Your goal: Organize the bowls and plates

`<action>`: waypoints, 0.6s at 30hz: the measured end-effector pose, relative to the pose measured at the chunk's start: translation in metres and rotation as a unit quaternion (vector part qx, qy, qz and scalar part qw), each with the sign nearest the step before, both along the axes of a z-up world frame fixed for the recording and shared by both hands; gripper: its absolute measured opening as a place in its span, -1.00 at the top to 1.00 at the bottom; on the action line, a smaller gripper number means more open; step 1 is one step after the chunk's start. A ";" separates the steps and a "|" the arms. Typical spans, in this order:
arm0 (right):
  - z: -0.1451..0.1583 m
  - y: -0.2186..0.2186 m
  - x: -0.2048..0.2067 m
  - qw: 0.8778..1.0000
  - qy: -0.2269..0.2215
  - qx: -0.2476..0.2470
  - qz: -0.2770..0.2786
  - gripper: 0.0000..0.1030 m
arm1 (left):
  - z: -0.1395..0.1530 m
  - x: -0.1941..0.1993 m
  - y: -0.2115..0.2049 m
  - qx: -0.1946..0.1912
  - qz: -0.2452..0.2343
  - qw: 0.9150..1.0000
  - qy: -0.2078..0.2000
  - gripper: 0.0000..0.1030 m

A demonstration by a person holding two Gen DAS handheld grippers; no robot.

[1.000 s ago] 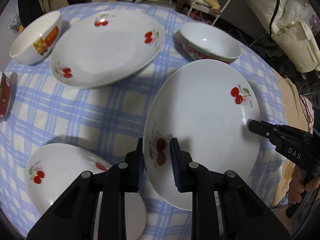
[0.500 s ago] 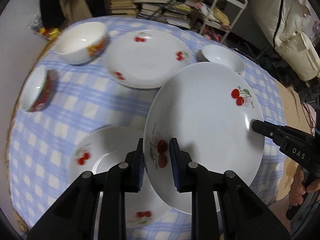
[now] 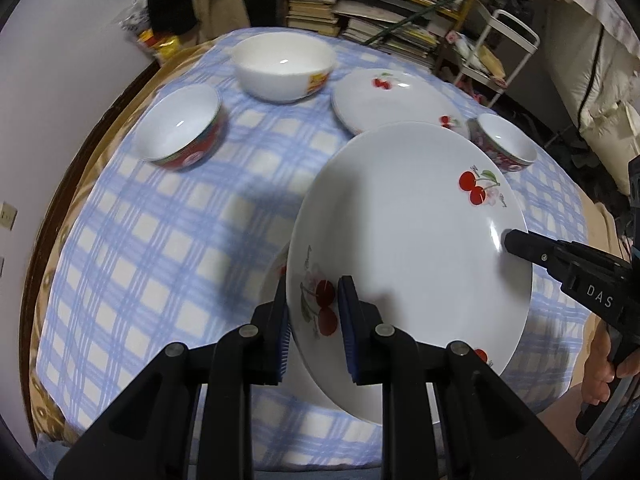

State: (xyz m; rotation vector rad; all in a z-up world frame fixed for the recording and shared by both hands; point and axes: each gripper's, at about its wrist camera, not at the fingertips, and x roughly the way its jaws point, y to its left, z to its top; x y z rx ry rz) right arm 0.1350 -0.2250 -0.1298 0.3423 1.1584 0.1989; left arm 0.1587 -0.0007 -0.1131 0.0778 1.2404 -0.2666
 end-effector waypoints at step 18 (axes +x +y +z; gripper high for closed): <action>-0.057 0.032 -0.006 0.999 0.032 -0.033 0.025 0.77 | -0.061 -0.015 0.023 0.004 0.036 0.999 0.040 0.57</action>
